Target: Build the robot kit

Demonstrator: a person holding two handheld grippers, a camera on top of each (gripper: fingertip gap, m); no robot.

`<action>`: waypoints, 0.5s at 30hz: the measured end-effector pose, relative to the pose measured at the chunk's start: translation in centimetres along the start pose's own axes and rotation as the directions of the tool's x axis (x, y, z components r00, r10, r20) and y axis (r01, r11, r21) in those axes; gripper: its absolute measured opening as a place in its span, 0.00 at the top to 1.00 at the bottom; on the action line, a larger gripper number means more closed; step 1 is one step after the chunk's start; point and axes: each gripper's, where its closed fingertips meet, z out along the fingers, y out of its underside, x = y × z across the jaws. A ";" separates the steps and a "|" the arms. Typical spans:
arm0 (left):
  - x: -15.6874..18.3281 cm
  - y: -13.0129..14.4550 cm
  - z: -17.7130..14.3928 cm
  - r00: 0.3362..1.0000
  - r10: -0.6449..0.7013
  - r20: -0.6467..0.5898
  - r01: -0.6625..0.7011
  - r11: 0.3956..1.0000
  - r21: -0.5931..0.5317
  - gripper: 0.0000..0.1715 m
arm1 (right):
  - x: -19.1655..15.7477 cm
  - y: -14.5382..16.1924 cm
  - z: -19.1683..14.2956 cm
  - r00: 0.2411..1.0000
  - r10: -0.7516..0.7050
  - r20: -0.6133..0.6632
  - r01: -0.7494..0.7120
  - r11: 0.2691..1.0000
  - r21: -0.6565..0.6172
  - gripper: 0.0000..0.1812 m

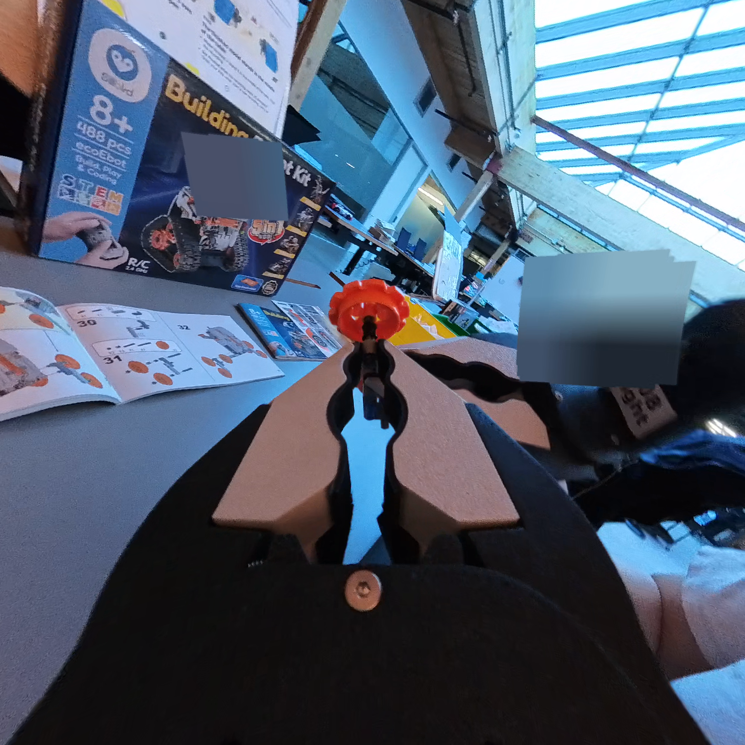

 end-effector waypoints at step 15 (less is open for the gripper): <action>4.4 1.7 -1.2 0.634 0.712 -0.302 -0.774 0.580 -0.254 0.94 | -1.3 -1.4 -5.1 0.820 0.226 0.526 -0.294 0.955 0.048 0.97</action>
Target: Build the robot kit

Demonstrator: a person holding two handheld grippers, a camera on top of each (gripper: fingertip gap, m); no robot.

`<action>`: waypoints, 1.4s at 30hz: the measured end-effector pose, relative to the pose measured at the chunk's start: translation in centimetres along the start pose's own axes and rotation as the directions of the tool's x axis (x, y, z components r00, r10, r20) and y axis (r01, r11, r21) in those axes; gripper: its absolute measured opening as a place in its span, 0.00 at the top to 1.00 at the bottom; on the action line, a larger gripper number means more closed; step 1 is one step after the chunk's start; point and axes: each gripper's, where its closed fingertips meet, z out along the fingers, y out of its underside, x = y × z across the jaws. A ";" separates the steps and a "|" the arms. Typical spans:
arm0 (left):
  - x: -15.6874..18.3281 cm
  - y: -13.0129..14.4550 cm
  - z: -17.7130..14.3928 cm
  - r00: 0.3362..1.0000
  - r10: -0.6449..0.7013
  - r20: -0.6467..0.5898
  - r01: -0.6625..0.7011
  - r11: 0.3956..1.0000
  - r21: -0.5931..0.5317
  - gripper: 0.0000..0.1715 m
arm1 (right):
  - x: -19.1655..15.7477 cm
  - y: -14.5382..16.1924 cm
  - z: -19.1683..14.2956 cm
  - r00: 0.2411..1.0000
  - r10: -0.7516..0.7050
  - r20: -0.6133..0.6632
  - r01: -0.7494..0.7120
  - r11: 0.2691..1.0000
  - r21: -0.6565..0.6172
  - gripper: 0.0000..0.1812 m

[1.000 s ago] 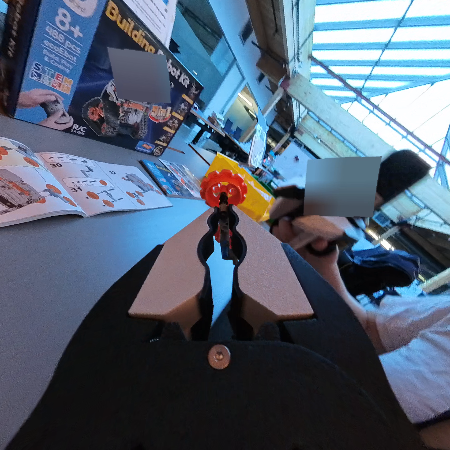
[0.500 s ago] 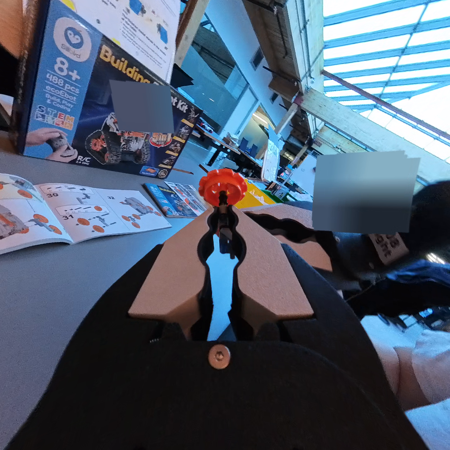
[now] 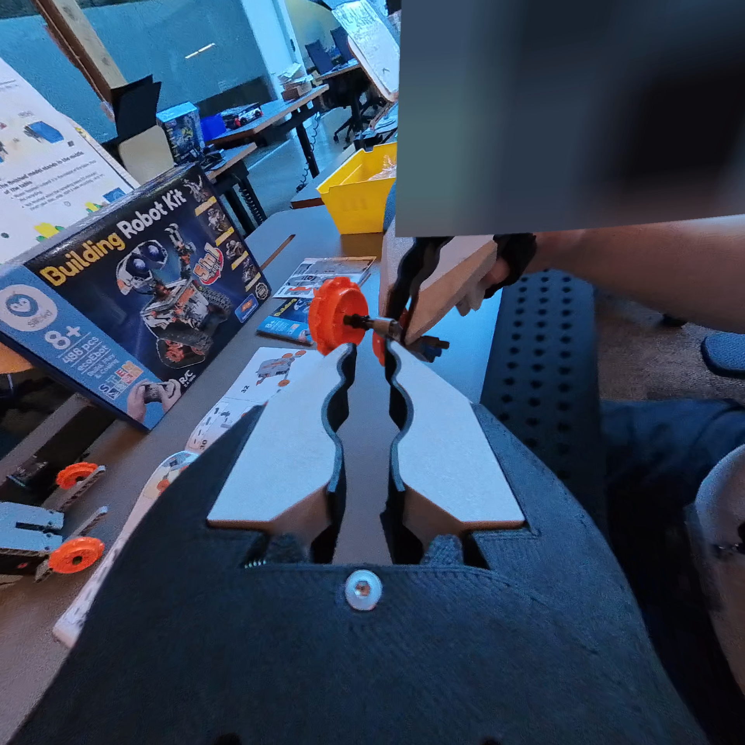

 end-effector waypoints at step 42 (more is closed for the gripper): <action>1.1 2.1 0.5 0.931 0.344 -0.123 -0.363 0.906 -0.217 0.92 | -0.4 2.5 0.6 0.958 -0.284 0.045 0.286 0.928 -0.238 0.97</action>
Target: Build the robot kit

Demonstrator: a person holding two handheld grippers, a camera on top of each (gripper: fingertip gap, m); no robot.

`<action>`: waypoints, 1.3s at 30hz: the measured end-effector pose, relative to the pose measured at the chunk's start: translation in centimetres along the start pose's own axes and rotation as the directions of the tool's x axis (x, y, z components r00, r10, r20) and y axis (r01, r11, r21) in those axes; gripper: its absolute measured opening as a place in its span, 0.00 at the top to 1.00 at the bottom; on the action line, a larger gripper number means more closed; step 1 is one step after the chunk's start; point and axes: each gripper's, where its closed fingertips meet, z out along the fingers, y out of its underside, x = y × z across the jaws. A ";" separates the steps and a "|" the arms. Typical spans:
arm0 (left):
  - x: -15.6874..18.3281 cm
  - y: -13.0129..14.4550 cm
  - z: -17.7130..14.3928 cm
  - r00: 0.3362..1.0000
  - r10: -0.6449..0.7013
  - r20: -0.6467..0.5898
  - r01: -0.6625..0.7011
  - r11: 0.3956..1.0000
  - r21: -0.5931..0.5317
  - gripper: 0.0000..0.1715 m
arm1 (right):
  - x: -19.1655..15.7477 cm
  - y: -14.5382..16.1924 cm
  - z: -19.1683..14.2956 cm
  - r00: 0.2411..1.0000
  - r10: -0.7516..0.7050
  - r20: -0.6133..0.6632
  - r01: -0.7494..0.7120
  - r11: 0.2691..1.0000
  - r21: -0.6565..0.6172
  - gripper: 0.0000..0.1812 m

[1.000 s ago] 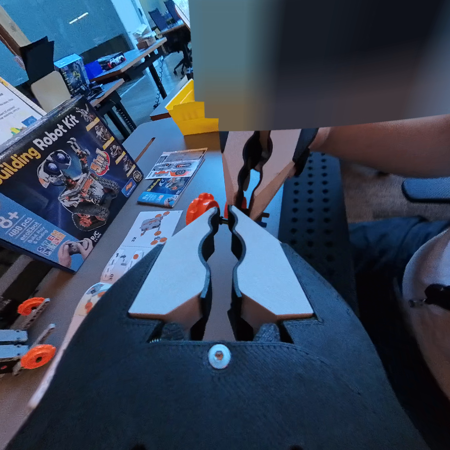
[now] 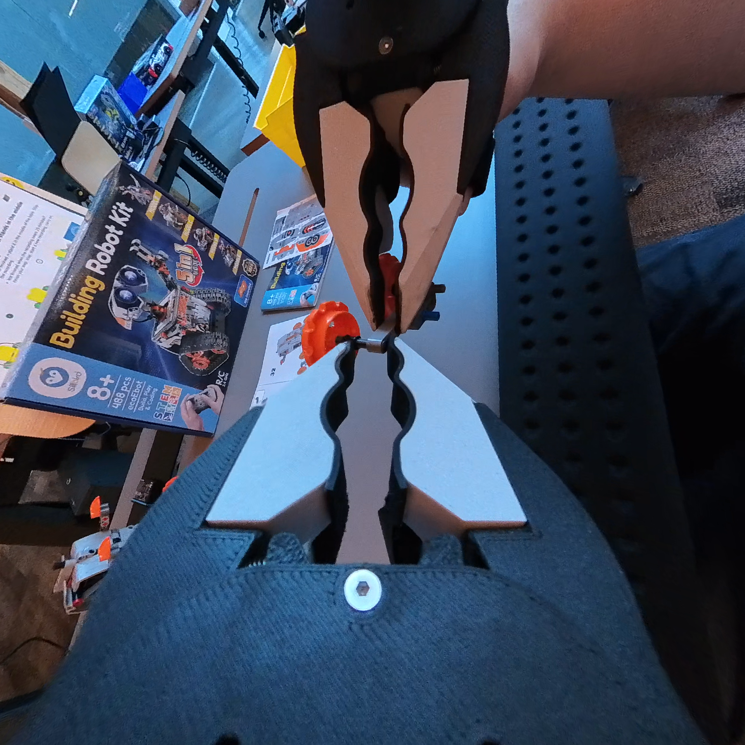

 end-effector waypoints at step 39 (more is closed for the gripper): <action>-2.2 -2.0 -0.1 0.921 0.042 0.386 -0.113 0.980 0.165 0.84 | 1.7 -0.5 -1.2 0.999 -0.033 -0.024 0.034 0.999 0.025 0.97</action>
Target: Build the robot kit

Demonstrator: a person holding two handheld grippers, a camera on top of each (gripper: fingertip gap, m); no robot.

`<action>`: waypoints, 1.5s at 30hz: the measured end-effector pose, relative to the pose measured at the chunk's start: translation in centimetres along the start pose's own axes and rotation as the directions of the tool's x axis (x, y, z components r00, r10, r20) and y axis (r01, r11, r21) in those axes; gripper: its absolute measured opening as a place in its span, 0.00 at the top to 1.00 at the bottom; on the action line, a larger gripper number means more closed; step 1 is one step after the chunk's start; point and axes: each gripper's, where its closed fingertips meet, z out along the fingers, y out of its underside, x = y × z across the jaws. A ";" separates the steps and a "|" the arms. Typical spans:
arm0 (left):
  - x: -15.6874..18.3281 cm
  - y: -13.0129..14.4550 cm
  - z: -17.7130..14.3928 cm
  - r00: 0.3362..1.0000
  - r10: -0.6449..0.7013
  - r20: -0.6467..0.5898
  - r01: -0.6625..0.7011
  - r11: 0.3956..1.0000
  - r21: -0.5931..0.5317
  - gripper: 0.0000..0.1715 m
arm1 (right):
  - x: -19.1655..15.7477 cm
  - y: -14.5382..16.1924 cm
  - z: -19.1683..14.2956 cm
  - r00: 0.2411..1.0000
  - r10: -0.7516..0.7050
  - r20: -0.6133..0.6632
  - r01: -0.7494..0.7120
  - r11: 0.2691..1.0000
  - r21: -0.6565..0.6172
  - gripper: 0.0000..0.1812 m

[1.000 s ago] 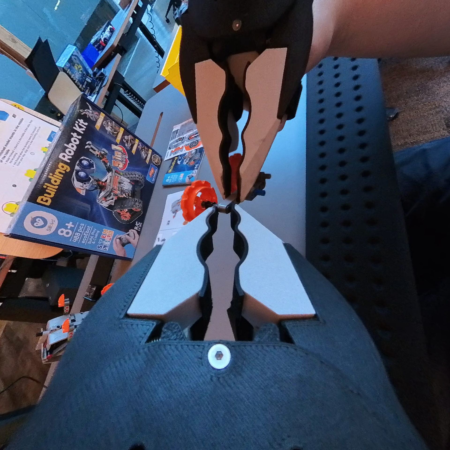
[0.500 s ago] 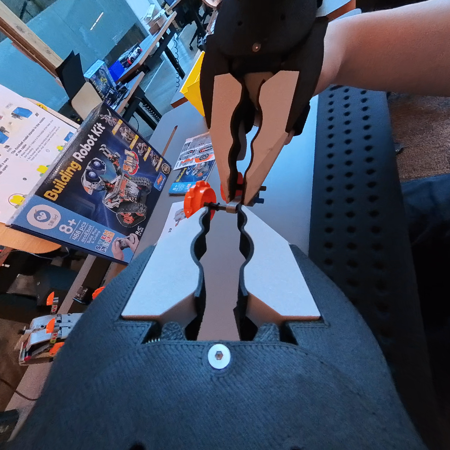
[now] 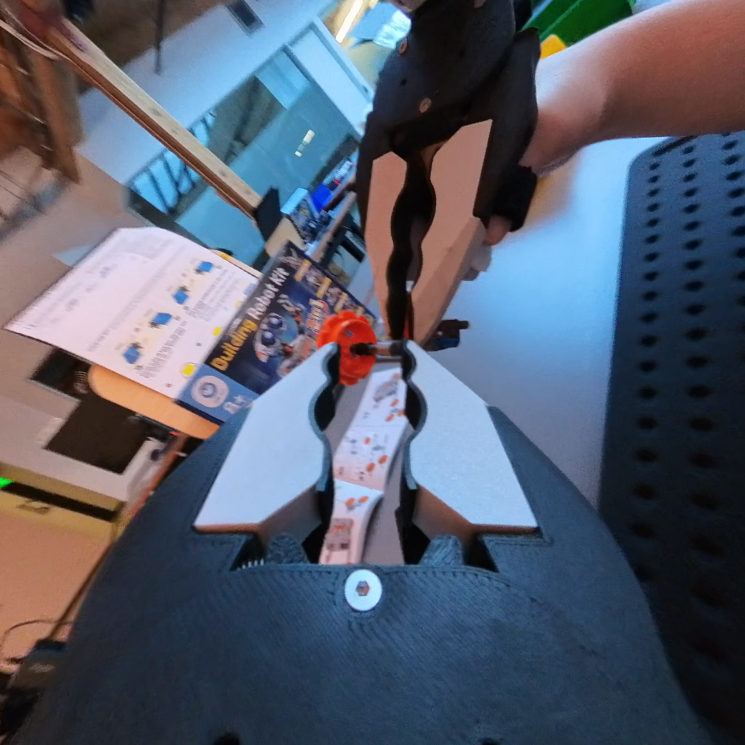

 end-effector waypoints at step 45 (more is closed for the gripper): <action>1.9 5.9 0.7 0.886 -0.356 -0.298 0.336 0.935 -0.117 0.76 | 1.6 5.2 3.6 0.982 0.187 0.011 -0.186 0.960 0.208 0.60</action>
